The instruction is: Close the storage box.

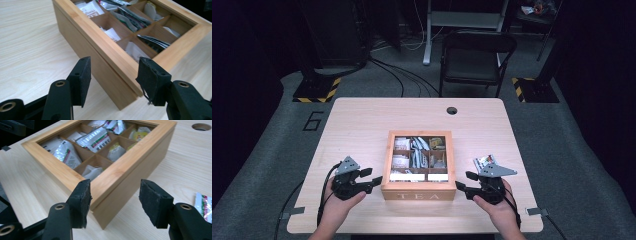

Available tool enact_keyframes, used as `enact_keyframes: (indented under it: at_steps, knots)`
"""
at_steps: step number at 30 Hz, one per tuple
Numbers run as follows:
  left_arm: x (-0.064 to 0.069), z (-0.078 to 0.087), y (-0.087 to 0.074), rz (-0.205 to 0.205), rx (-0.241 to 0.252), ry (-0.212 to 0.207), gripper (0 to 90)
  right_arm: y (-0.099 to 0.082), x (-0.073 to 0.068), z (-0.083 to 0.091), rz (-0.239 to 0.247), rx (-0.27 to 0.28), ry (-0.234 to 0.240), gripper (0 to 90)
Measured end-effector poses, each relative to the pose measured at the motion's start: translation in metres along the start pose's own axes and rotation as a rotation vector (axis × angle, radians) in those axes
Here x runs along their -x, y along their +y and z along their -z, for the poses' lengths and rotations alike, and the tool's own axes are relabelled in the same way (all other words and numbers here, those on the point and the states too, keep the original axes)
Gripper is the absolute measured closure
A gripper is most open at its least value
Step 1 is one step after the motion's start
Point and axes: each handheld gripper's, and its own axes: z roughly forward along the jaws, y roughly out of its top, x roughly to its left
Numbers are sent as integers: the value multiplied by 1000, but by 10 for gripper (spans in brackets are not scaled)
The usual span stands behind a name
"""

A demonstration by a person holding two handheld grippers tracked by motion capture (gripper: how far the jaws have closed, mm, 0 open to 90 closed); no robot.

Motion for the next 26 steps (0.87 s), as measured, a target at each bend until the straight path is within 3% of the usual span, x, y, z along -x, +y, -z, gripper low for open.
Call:
enact_keyframes:
  at_steps: [9,14,20,26]
  knots:
    - [-20,-9,-6,61,22,45,440,-5,17,-1,-32,1,-52,410]
    - [-24,-13,-10,45,13,67,436,-10,23,-6,-26,-5,-70,398]
    - [-29,-19,-18,54,-3,70,429,-18,25,-13,27,-42,-105,389]
    - [-32,-28,-25,12,-34,108,391,-27,30,-25,50,-73,-121,381]
